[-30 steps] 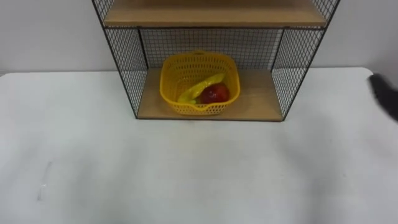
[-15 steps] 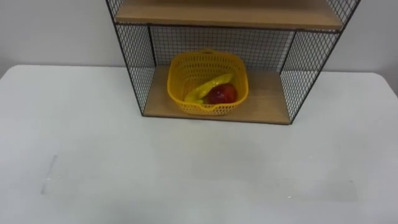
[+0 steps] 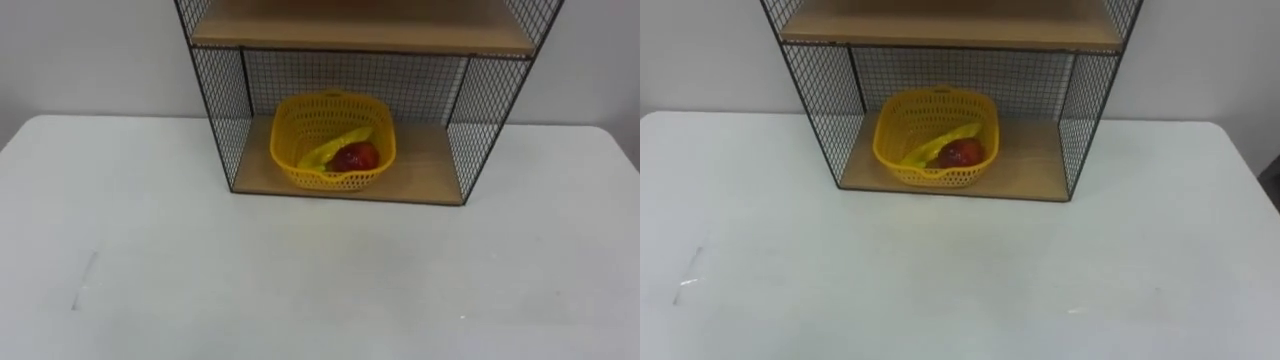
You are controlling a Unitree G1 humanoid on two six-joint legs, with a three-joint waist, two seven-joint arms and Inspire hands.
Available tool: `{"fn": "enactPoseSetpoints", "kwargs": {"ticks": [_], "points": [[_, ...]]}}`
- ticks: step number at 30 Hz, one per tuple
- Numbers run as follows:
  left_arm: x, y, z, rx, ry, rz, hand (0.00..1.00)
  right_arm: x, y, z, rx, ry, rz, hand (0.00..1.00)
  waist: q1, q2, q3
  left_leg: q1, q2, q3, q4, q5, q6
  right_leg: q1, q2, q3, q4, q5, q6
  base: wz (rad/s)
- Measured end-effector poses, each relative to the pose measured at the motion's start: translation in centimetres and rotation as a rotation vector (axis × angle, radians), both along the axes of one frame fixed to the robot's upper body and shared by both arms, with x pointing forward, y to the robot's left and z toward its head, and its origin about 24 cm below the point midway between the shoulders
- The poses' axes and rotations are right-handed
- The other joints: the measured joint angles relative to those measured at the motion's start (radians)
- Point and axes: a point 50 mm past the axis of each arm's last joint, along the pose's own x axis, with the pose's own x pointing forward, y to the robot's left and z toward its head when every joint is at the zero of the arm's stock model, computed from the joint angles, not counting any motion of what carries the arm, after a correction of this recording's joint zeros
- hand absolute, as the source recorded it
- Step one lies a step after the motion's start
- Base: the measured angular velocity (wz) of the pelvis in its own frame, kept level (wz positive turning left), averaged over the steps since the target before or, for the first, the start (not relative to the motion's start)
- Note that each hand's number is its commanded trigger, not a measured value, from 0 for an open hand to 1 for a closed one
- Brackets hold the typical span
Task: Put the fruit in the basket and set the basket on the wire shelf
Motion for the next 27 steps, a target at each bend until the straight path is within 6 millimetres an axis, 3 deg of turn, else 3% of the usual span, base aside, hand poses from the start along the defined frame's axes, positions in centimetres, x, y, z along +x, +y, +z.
{"fn": "enactPoseSetpoints", "kwargs": {"ticks": [1, 3, 4, 5, 7, 8, 9, 10, 11, 12, 14, 18, 22, 23, 27], "points": [[0.0, -0.8, -0.5, -0.03, -0.006, -0.015, 0.0, 0.7, 0.3, -0.4, 0.037, 0.014, 0.089, 0.0, 0.004, 0.0, 0.0001, 0.006, 0.0, 0.002, 0.0, 0.0, 0.0, 0.005, 0.0, 0.002, -0.001, 0.001, 0.0, -0.14], [0.2, -3.6, -2.1, -0.152, -0.007, -0.129, 0.0, 3.5, 0.4, -1.2, 0.14, 0.071, 0.466, 0.0, 0.035, -0.001, 0.0008, 0.038, 0.005, 0.025, -0.007, -0.003, 0.002, 0.02, 0.004, 0.024, 0.0, 0.002, -0.001, -0.25], [0.4, -4.2, -2.4, -0.182, -0.004, -0.169, 0.0, 4.6, 0.4, -1.4, 0.158, 0.08, 0.569, 0.0, 0.038, -0.001, 0.0014, 0.047, 0.006, 0.032, -0.013, -0.002, 0.001, 0.023, 0.006, 0.034, -0.002, 0.004, 0.0, -0.36], [0.9, -5.0, -3.0, -0.249, 0.008, -0.263, 0.0, 7.0, 0.4, -1.8, 0.188, 0.086, 0.763, 0.0, 0.048, -0.002, 0.0025, 0.057, 0.01, 0.046, -0.018, -0.001, 0.001, 0.028, 0.01, 0.046, -0.007, 0.011, -0.003, -0.3], [2.6, -5.4, -3.7, -0.341, 0.04, -0.493, 0.0, 10.7, 0.7, -2.3, 0.229, 0.084, 1.052, 0.0, 0.057, -0.003, 0.0038, 0.062, 0.016, 0.05, -0.021, 0.001, -0.002, 0.04, 0.018, 0.05, -0.031, 0.027, -0.005, -0.13], [4.6, -5.2, -4.1, -0.375, 0.054, -0.697, 0.0, 11.6, 0.9, -2.4, 0.28, 0.105, 1.258, 0.0, 0.057, -0.006, 0.0086, 0.06, 0.016, 0.049, -0.031, 0.009, -0.004, 0.039, 0.019, 0.046, -0.04, 0.036, -0.01, 0.08], [6.9, -5.1, -4.4, -0.402, 0.078, -0.926, 0.0, 12.5, 1.1, -2.5, 0.311, 0.115, 1.37, 0.0, 0.046, -0.005, 0.0195, 0.054, 0.015, 0.043, -0.033, 0.016, -0.004, 0.036, 0.019, 0.043, -0.042, 0.039, -0.009, 0.1], [8.1, -4.9, -4.4, -0.405, 0.097, -1.046, 0.0, 13.0, 1.2, -2.6, 0.329, 0.116, 1.406, 0.0, 0.035, -0.005, 0.0252, 0.05, 0.015, 0.041, -0.033, 0.019, -0.004, 0.033, 0.019, 0.04, -0.042, 0.039, -0.009, 0.13], [11.1, -4.6, -4.4, -0.386, 0.134, -1.293, 0.0, 14.0, 1.7, -2.8, 0.367, 0.113, 1.477, 0.0, 0.013, -0.006, 0.0356, 0.042, 0.014, 0.035, -0.035, 0.026, -0.004, 0.027, 0.018, 0.031, -0.042, 0.04, -0.01, 0.16], [14.2, -4.4, -4.1, -0.351, 0.17, -1.518, 0.0, 14.8, 2.0, -2.9, 0.392, 0.092, 1.532, 0.0, 0.001, -0.007, 0.0364, 0.031, 0.012, 0.03, -0.04, 0.034, -0.002, 0.013, 0.016, 0.024, -0.04, 0.041, -0.013, 0.13], [16.5, -4.6, -4.0, -0.338, 0.237, -1.781, 0.0, 15.8, 2.6, -3.0, 0.418, 0.067, 1.605, 0.0, -0.006, -0.01, 0.0356, 0.024, 0.013, 0.036, -0.05, 0.045, -0.007, -0.003, 0.017, 0.026, -0.036, 0.047, -0.015, -0.08], [16.8, -6.5, -4.7, -0.446, 0.318, -1.96, 0.0, 16.1, 4.1, -3.6, 0.516, 0.009, 1.659, 0.0, -0.025, -0.008, 0.0378, 0.011, 0.015, 0.038, -0.053, 0.051, -0.006, -0.013, 0.017, 0.024, -0.04, 0.05, -0.016, 0.04], [16.5, -7.5, -5.0, -0.488, 0.274, -1.988, 0.0, 15.8, 5.1, -3.9, 0.576, -0.048, 1.677, 0.0, -0.026, -0.016, 0.0326, 0.018, 0.017, 0.043, -0.067, 0.052, -0.008, -0.001, 0.02, 0.022, -0.054, 0.054, -0.021, -0.01], [16.2, -7.5, -5.1, -0.497, 0.276, -1.983, 0.0, 15.6, 5.1, -4.0, 0.592, -0.058, 1.68, 0.0, -0.027, -0.018, 0.0307, 0.023, 0.018, 0.048, -0.07, 0.054, -0.004, 0.005, 0.021, 0.023, -0.057, 0.058, -0.029, -0.05], [13.8, -7.1, -5.2, -0.557, 0.313, -1.942, 0.0, 14.0, 5.1, -4.1, 0.633, -0.052, 1.666, 0.0, -0.017, -0.021, 0.0257, 0.063, 0.019, 0.05, -0.089, 0.046, -0.004, 0.031, 0.026, 0.028, -0.074, 0.055, -0.029, -0.06]]}}
